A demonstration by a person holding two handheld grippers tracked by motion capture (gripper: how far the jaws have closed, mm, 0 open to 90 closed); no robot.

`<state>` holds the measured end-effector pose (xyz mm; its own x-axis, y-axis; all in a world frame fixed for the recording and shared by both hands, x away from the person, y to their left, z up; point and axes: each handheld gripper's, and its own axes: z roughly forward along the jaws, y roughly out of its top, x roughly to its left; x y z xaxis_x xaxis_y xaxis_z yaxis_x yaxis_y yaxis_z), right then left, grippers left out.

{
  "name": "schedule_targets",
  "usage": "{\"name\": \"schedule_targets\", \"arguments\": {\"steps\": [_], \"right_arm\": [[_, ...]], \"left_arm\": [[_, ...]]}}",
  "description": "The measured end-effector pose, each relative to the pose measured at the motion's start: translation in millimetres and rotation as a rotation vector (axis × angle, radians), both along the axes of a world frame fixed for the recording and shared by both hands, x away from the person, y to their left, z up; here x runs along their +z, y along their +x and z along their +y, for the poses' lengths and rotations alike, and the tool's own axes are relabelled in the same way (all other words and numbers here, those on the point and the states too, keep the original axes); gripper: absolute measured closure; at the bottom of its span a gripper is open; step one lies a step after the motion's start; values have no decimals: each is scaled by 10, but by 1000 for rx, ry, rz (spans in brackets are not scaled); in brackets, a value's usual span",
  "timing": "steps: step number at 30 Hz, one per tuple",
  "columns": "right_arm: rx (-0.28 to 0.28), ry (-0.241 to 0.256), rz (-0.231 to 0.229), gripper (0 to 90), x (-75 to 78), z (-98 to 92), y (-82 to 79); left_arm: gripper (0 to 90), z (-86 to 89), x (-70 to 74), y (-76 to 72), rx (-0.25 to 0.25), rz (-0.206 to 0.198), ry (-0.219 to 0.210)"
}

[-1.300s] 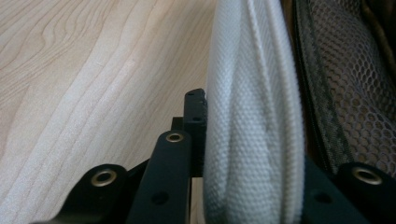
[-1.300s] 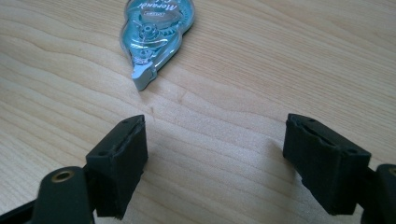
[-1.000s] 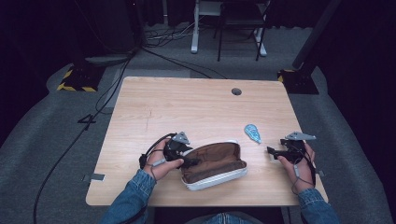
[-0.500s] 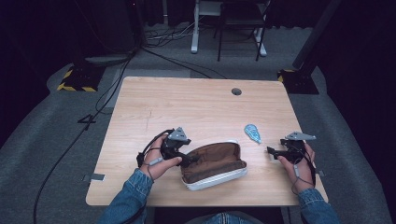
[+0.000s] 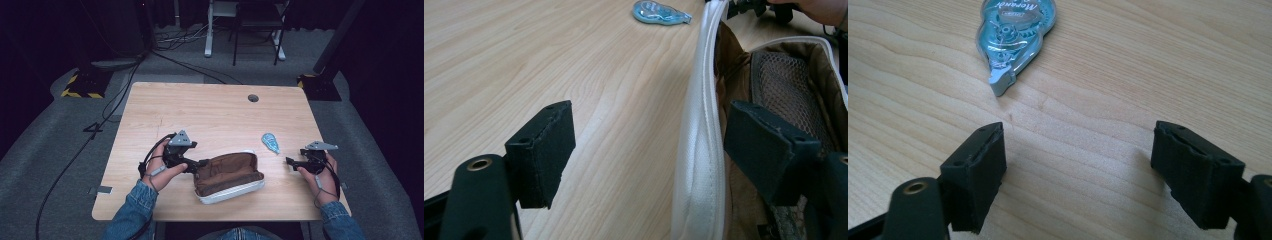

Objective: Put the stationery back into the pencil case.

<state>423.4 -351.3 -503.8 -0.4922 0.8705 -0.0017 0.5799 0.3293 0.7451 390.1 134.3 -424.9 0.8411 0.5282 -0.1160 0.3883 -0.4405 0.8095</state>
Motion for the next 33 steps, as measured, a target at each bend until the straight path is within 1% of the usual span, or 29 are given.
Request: {"name": "schedule_targets", "arguments": {"steps": [2,5,8,9,10,12,15,16,17,18,19,20,21,23,24,26,29,30,33], "right_arm": [[-1,0,0,221,0,1,0],[-1,0,0,222,0,1,0],[-1,0,0,223,1,1,2],[-1,-1,1,225,2,1,4],[-1,-1,1,227,2,2,5],[-3,-1,1,231,2,4,8],[-7,0,-1,246,3,6,12],[-8,1,-1,249,4,7,12],[-8,1,-2,255,4,7,12],[-8,1,-2,255,4,7,12],[-5,2,-3,261,5,6,16],[1,2,-4,261,4,4,26],[4,2,-3,261,5,5,34],[11,-1,0,261,9,6,49],[11,-3,6,261,15,11,56],[8,-8,18,263,27,20,68],[12,-20,38,275,50,34,88],[16,-27,45,280,59,39,96],[20,-37,69,309,87,52,110]], "left_arm": [[207,20,8,-5,5,-1,0],[199,105,44,-16,33,-14,-14],[202,221,78,-34,70,-40,-18],[202,262,89,-40,80,-45,-27],[202,299,100,-53,94,-45,-40],[202,379,125,-65,122,-69,-50],[197,495,143,-90,168,-81,-67],[198,532,136,-94,193,-77,-76],[198,589,113,-94,230,-67,-75],[200,589,113,-94,230,-67,-75],[200,633,84,-91,270,-47,-59],[205,670,55,-87,301,-37,-34],[205,701,21,-84,327,-36,-11],[198,768,-41,-79,355,-22,21],[195,789,-64,-81,370,-14,27],[195,855,-129,-84,410,-7,64],[190,925,-219,-91,453,9,113],[187,936,-241,-96,461,11,123],[180,971,-342,-129,473,41,164]]}}
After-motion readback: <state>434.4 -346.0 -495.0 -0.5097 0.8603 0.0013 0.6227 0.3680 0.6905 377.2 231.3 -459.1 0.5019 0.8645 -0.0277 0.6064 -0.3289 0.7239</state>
